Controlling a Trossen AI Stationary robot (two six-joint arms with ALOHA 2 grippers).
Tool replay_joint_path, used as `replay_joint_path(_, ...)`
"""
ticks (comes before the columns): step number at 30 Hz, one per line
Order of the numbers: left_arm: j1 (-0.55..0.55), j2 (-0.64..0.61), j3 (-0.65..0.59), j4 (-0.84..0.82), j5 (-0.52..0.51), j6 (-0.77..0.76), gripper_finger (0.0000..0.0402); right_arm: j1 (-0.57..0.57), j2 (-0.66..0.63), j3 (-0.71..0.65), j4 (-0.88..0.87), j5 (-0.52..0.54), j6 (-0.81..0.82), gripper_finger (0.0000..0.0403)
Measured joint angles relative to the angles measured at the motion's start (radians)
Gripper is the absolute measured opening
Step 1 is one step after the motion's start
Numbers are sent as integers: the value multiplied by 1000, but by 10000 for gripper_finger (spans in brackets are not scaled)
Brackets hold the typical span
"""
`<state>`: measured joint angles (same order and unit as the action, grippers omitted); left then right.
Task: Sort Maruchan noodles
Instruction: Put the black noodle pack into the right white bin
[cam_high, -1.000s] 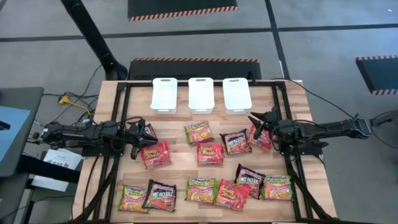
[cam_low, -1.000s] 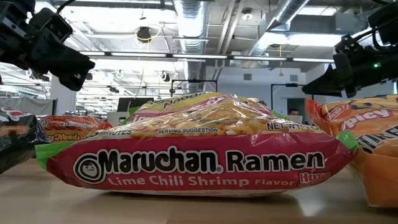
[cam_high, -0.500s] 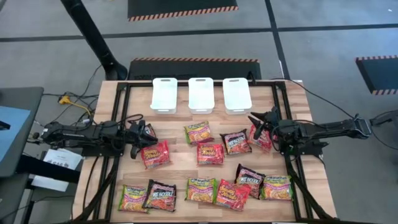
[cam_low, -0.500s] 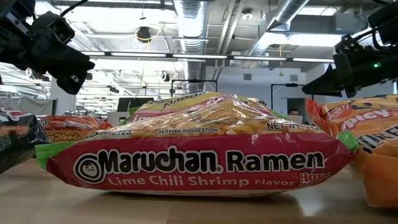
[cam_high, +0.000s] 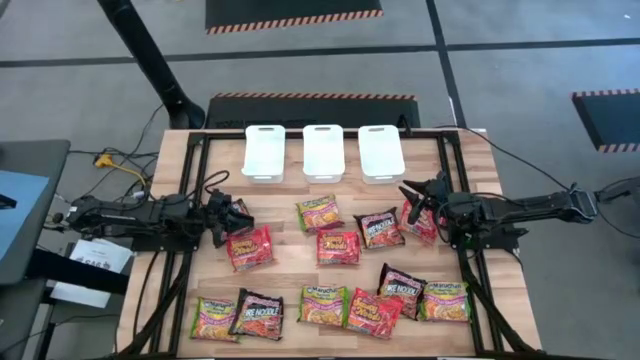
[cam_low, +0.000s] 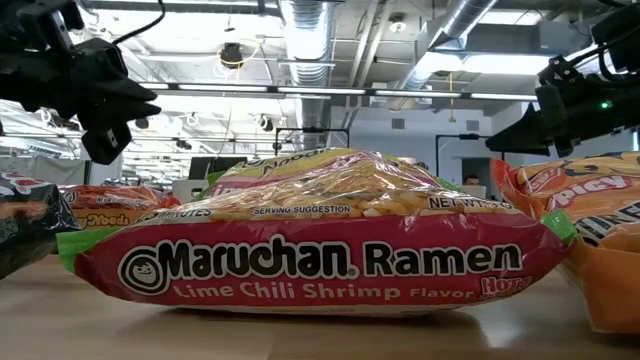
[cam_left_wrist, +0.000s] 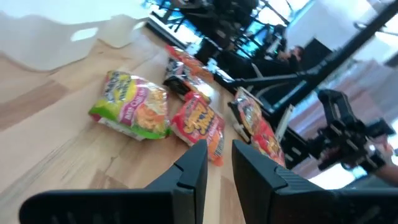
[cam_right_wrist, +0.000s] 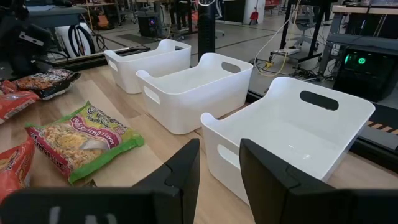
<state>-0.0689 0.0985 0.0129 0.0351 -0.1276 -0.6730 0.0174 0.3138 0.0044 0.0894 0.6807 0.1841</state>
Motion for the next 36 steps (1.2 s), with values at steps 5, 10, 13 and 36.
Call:
replay_joint_path(5,0,0,4,38,-38,15,61,0,0,0,0,0,0,139)
replay_joint_path(10,0,0,6,35,-62,17,61,0,0,0,36,0,12,139)
replay_joint_path(13,0,0,7,35,-68,17,61,0,0,0,67,0,95,139)
replay_joint_path(36,0,0,11,31,-159,-30,61,-1,0,17,282,-23,150,139)
